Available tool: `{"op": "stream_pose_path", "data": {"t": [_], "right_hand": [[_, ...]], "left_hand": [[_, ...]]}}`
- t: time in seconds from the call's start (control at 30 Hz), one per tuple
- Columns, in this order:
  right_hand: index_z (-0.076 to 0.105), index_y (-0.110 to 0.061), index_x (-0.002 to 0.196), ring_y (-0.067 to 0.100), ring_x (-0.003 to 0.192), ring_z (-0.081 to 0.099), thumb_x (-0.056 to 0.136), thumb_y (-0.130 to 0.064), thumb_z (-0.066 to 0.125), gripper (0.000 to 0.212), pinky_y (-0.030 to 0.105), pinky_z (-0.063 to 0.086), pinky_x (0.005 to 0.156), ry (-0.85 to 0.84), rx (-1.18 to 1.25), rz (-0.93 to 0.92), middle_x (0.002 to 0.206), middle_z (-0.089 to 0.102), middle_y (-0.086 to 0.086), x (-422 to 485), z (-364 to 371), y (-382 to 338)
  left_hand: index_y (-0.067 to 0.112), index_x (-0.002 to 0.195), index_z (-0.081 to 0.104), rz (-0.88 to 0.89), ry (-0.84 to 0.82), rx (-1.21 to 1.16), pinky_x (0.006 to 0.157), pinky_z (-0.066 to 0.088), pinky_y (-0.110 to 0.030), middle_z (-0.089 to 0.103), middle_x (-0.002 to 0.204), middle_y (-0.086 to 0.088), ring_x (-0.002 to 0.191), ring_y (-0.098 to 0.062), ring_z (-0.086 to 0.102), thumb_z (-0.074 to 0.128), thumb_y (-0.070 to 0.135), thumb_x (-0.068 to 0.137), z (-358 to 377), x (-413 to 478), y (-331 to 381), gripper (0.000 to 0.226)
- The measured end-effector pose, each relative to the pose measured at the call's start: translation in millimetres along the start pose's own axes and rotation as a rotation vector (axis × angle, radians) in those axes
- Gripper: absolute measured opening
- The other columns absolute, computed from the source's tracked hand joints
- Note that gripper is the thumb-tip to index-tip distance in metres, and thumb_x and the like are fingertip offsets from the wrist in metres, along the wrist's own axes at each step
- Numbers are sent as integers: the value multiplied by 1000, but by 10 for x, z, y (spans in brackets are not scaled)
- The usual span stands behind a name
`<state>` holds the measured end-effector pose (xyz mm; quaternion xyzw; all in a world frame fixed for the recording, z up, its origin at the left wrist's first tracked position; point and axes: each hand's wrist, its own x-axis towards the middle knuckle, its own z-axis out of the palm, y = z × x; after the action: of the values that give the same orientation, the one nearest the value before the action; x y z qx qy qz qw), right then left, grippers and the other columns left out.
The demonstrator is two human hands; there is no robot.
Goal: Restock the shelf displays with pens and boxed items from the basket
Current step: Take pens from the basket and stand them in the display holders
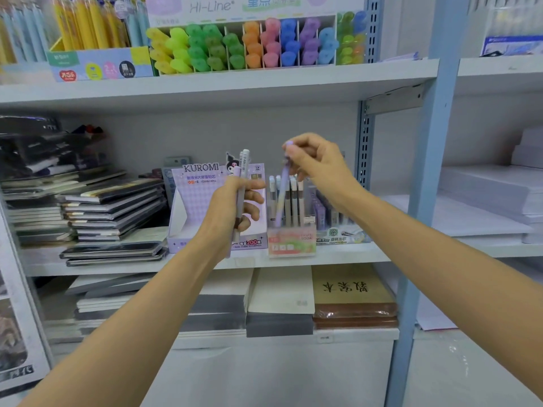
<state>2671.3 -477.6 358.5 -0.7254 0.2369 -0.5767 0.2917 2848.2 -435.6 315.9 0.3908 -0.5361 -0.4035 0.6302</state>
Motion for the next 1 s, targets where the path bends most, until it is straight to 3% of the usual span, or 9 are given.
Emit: {"op": "stream_pose_path", "data": {"t": [0.1, 0.27, 0.33, 0.43, 0.57, 0.67, 0.8, 0.93, 1.0], "right_hand": [[57, -1, 105, 16, 66, 63, 99, -12, 53, 13, 28, 50, 56, 128, -45, -17, 83, 66, 9, 89, -114, 61], [58, -8, 97, 23, 72, 69, 97, -14, 57, 7, 25, 50, 51, 121, -214, 47, 86, 70, 14, 72, -55, 340], [60, -7, 96, 22, 73, 70, 96, -14, 59, 7, 20, 51, 56, 107, -280, 24, 84, 71, 12, 44, -4, 453], [63, -2, 98, 20, 72, 69, 95, -13, 60, 12, 30, 57, 74, 53, -374, -16, 81, 71, 11, 25, 31, 564], [65, -5, 100, 17, 70, 70, 94, -16, 61, 13, 33, 58, 77, -18, -433, -7, 80, 72, 8, 80, 29, 575], [60, -11, 103, 12, 67, 66, 93, -16, 63, 12, 26, 55, 70, -7, -467, -47, 78, 70, 6, 113, 81, 569], [62, -15, 95, 1, 72, 47, 89, -19, 67, 9, 12, 37, 67, 80, -589, -148, 91, 52, -3, 136, 171, 637], [67, -15, 97, 13, 79, 48, 89, -22, 68, 11, 29, 44, 74, 47, -707, -48, 91, 44, -1, 153, 178, 694], [70, -16, 104, 11, 80, 48, 91, -25, 65, 16, 28, 43, 77, 47, -703, -13, 93, 47, 0, 137, 157, 670]], "left_hand": [[11, 88, 65, -34, -11, -3, 38, 29, -20, 49, 60, 3, 48, -11, 43, 39, 22, 94, -63, 34, -64, 29], [13, 93, 63, 31, -110, 67, 40, 36, -17, 50, 59, 6, 49, -8, 46, 47, 24, 102, -125, 50, -227, 22], [13, 95, 63, 52, -133, 70, 41, 38, -18, 49, 57, 6, 49, -10, 47, 47, 28, 102, -126, 60, -278, 23], [16, 94, 64, 65, -149, 65, 43, 42, -22, 42, 53, 4, 46, -15, 48, 46, 32, 102, -120, 76, -324, 25], [21, 99, 65, 56, -176, 100, 43, 45, -26, 49, 54, 0, 48, -22, 57, 46, 39, 101, -138, 69, -371, 26], [22, 104, 65, 52, -169, 144, 40, 37, -24, 48, 55, 2, 44, -17, 51, 47, 44, 99, -148, 75, -397, 29], [24, 107, 67, 58, -169, 147, 41, 35, -23, 43, 57, 4, 45, -13, 43, 48, 46, 98, -166, 70, -421, 30], [26, 106, 68, 55, -171, 153, 41, 36, -23, 43, 57, 3, 45, -13, 43, 48, 45, 99, -179, 55, -422, 29], [24, 107, 67, 68, -187, 158, 42, 39, -24, 45, 56, 3, 44, -14, 45, 47, 44, 99, -183, 42, -420, 30]]}}
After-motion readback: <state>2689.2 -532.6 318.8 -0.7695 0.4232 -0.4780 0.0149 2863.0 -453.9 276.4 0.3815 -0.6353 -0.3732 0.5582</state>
